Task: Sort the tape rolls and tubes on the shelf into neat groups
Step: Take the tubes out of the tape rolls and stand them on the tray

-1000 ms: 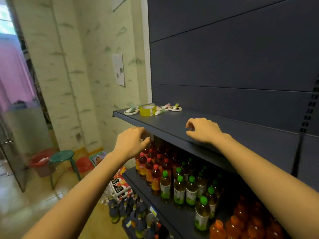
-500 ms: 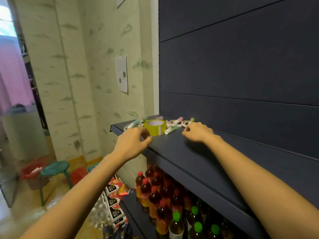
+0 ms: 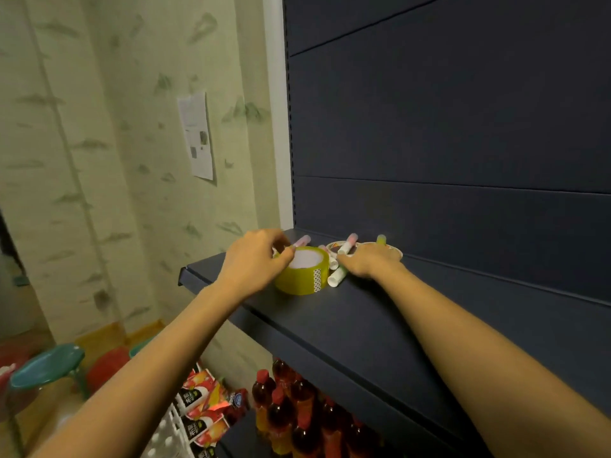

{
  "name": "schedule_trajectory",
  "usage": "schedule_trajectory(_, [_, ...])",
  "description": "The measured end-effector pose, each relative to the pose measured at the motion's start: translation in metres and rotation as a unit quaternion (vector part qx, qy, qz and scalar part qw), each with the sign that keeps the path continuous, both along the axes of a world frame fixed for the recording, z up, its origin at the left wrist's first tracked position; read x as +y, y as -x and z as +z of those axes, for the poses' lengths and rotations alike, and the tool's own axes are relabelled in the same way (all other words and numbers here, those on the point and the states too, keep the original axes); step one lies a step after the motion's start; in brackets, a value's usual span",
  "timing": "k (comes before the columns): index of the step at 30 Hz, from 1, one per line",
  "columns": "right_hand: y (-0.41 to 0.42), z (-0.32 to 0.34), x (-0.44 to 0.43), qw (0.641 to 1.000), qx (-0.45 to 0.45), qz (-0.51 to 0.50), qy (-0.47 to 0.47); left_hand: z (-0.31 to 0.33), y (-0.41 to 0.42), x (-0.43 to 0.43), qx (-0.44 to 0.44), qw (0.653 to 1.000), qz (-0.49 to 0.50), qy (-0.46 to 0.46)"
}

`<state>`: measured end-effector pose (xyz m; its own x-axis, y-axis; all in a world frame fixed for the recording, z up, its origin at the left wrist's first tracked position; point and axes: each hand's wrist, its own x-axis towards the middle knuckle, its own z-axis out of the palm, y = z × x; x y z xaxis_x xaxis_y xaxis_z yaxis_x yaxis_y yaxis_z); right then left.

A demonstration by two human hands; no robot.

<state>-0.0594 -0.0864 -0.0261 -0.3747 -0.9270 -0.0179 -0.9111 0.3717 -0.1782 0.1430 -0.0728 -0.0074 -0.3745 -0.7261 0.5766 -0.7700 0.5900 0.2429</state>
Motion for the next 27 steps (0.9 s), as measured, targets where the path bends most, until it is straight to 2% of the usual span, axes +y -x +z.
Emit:
schedule_trajectory(2, [-0.002, 0.004, -0.011, 0.999, -0.036, -0.008, -0.002, 0.004, 0.004, -0.025, -0.002, 1.0, -0.025, -0.004])
schedule_trajectory(5, [-0.005, 0.017, -0.02, 0.973, -0.226, -0.022, -0.029, 0.008, 0.013, -0.065, -0.025, 0.998, -0.046, -0.021])
schedule_trajectory(6, [-0.005, 0.02, -0.024, 0.966, -0.254, -0.043, -0.036, 0.009, 0.018, -0.078, -0.034, 0.998, -0.053, -0.029])
schedule_trajectory(8, [0.001, 0.023, -0.026, 0.987, -0.127, -0.097, -0.002, 0.01, 0.029, -0.104, -0.056, 0.995, -0.067, -0.045])
schedule_trajectory(10, [0.012, 0.027, -0.025, 0.994, -0.072, -0.071, 0.026, 0.01, 0.043, -0.126, -0.088, 0.991, -0.075, -0.061])
schedule_trajectory(18, [0.029, 0.032, -0.005, 0.988, -0.028, -0.124, 0.082, 0.001, 0.092, -0.178, -0.233, 0.953, -0.04, -0.188])
schedule_trajectory(23, [0.025, 0.031, 0.008, 0.981, -0.017, -0.151, 0.118, -0.004, 0.102, -0.188, -0.252, 0.927, -0.058, -0.273])
schedule_trajectory(27, [0.02, 0.028, 0.016, 0.975, 0.012, -0.174, 0.139, -0.005, 0.103, -0.192, -0.215, 0.913, -0.09, -0.334])
